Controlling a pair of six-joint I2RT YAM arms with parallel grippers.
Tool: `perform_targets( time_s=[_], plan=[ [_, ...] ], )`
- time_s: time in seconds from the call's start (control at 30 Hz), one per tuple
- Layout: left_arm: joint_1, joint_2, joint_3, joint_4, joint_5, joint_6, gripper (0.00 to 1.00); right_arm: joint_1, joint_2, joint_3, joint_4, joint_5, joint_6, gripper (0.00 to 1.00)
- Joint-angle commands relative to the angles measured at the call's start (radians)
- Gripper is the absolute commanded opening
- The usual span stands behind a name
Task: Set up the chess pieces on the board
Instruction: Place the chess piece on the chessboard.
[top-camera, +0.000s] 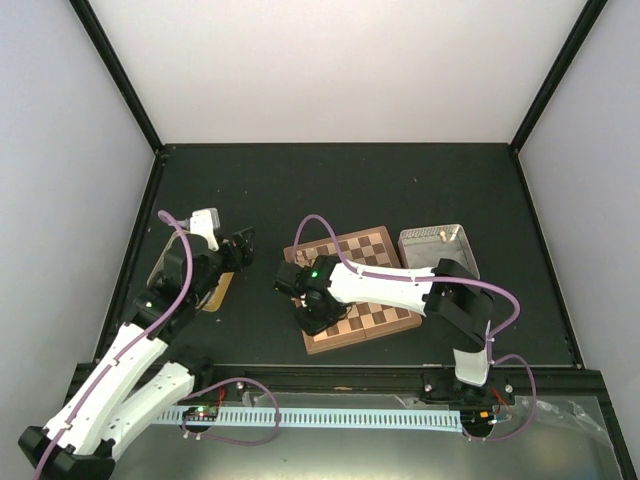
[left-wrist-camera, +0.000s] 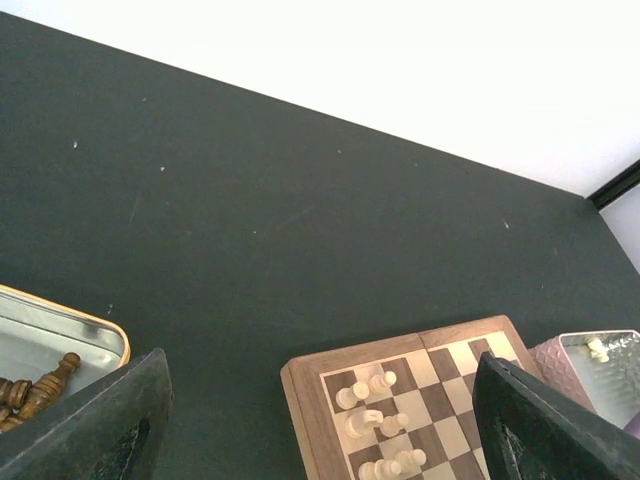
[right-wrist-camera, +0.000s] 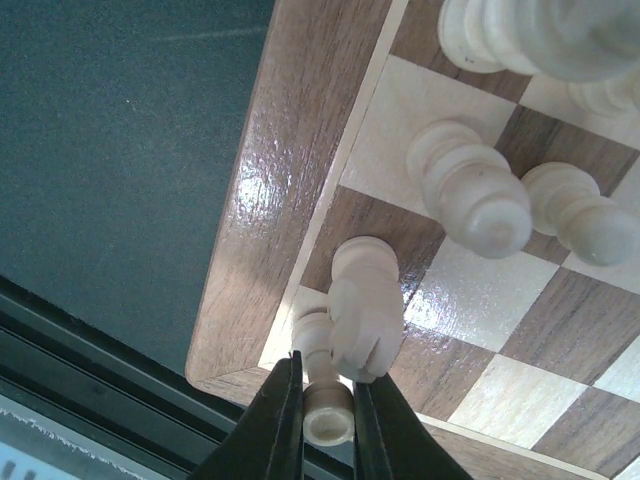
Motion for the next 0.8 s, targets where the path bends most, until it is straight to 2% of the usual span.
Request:
perform_targets(
  time_s=[0.0,0.27,0.4,0.57,0.77],
  plan=[
    [0.013,0.011,0.001,-0.025,-0.01,0.003,0.84,0.009,0.013,0.015,-0.04,0.006,-0.018,0.11],
    [0.019,0.012,-0.001,-0.029,-0.002,0.003,0.84,0.014,0.012,0.018,-0.056,0.004,-0.038,0.14],
    [0.023,0.015,0.001,-0.03,0.007,0.001,0.84,0.014,-0.012,0.03,-0.028,-0.008,-0.022,0.27],
    [0.026,0.015,0.01,-0.032,0.012,0.002,0.84,0.009,-0.103,0.022,0.012,-0.017,0.008,0.4],
    [0.027,0.008,0.023,-0.04,0.022,0.013,0.85,-0.044,-0.283,-0.054,0.05,0.041,0.059,0.4]
  ],
)
